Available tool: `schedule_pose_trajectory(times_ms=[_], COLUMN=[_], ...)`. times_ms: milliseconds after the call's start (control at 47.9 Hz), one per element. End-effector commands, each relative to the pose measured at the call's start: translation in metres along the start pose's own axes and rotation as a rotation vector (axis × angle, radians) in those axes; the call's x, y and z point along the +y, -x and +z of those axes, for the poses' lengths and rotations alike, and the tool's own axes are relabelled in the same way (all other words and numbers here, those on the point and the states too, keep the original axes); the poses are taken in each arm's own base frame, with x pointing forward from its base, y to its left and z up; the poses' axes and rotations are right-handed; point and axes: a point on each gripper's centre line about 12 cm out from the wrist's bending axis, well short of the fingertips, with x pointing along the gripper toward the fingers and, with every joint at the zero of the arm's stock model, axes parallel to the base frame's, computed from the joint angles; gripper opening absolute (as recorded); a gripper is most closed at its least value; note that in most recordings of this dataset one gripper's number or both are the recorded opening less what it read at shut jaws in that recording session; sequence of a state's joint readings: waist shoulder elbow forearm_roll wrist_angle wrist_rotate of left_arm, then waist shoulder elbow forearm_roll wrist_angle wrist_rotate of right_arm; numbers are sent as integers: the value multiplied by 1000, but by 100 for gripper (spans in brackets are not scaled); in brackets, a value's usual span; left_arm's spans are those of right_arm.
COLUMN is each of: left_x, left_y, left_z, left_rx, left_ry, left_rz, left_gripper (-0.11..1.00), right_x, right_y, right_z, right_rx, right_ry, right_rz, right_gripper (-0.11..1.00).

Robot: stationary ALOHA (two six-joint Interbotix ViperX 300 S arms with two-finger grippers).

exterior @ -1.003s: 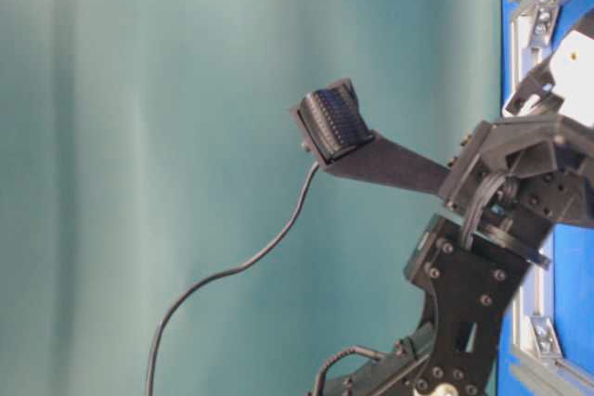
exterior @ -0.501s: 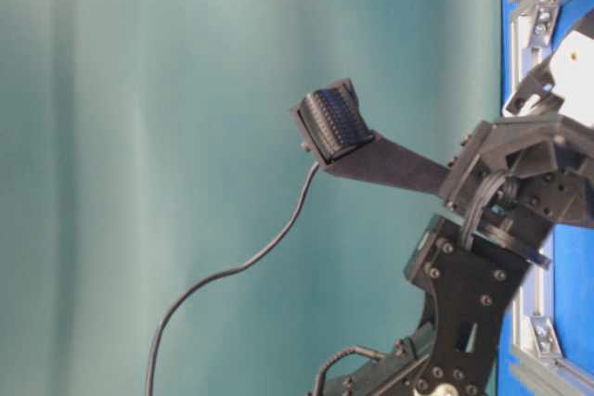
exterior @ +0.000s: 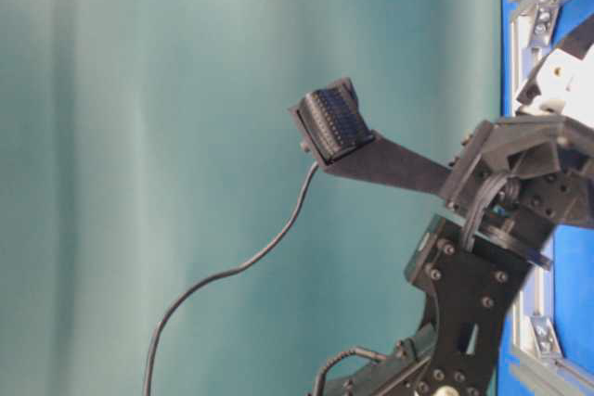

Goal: Insert the wire through the string loop located on the right side.
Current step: 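Grasp the protruding USB plug with the left gripper, then open the right gripper and pull the cable leftward with the left gripper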

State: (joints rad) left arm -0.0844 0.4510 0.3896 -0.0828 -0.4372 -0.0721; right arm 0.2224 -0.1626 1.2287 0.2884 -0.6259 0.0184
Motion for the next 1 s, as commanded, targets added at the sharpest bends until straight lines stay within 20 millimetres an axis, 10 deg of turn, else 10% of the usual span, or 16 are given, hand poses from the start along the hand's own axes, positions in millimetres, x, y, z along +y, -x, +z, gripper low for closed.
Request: schedule_pose_trajectory(times_ms=[0, 355, 710, 982], left_x=[-1, -1, -2, -2], left_y=[1, 2, 2, 8], left_z=[20, 20, 21, 28], left_rx=[-55, -55, -55, -67], left_ry=[-2, -2, -2, -1], left_rz=[-6, -6, -6, -8], left_gripper=[8, 8, 8, 8], right_x=[3, 2, 2, 3], right_y=[-2, -1, -1, -1], right_z=[8, 2, 1, 0], right_rx=[-25, 15, 29, 32], right_ry=[0, -3, -6, -5], right_rz=[8, 7, 6, 7], right_gripper=[-3, 4, 94, 93])
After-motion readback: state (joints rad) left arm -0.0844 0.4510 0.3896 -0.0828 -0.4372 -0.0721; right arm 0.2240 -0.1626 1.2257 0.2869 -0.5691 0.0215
